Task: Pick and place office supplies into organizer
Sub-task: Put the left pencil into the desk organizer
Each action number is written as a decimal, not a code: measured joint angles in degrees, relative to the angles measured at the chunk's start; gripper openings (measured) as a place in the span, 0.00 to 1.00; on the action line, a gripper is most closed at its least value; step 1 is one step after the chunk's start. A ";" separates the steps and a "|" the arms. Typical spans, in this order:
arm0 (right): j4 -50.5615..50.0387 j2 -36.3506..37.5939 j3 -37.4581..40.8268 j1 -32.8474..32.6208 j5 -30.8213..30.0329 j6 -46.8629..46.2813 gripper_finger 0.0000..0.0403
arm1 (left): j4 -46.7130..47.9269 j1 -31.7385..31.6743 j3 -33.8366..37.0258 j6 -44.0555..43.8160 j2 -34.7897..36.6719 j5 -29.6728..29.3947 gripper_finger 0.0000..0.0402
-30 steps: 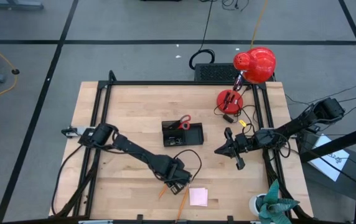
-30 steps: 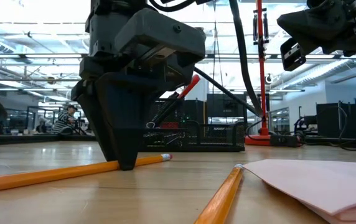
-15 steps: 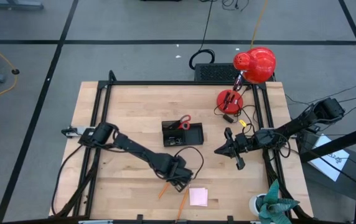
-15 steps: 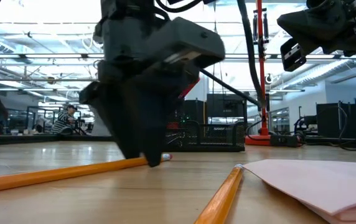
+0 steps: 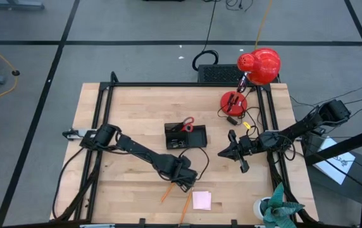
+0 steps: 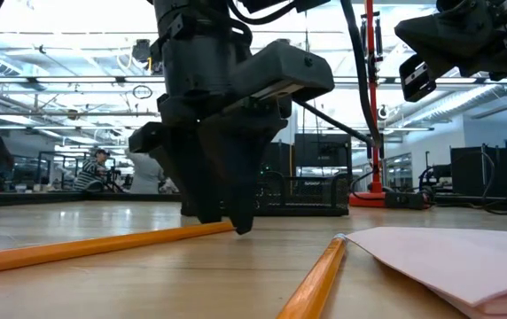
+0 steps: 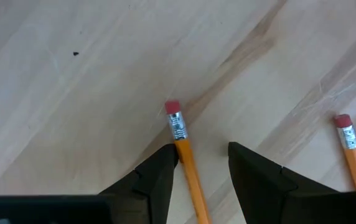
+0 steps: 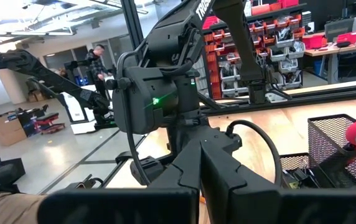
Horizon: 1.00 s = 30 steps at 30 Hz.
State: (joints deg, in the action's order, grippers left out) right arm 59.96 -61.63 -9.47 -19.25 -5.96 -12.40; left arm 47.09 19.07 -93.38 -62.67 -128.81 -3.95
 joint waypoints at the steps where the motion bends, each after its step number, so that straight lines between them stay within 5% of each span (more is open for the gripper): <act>1: 0.00 0.01 0.00 0.02 0.01 0.00 0.00 | 0.22 0.18 0.00 -0.03 0.00 -0.20 0.41; 23: -0.19 0.02 0.00 0.00 0.02 0.00 0.00 | 1.72 2.39 -0.26 6.58 -1.88 -2.01 0.41; 30: -0.21 0.01 0.00 0.00 0.02 0.00 0.00 | 1.86 3.39 -0.26 9.72 -1.88 -3.39 0.32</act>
State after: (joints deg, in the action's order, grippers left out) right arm 59.75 -61.62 -9.47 -19.25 -5.93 -12.40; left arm 48.96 22.46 -93.65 -52.95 -130.69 -7.34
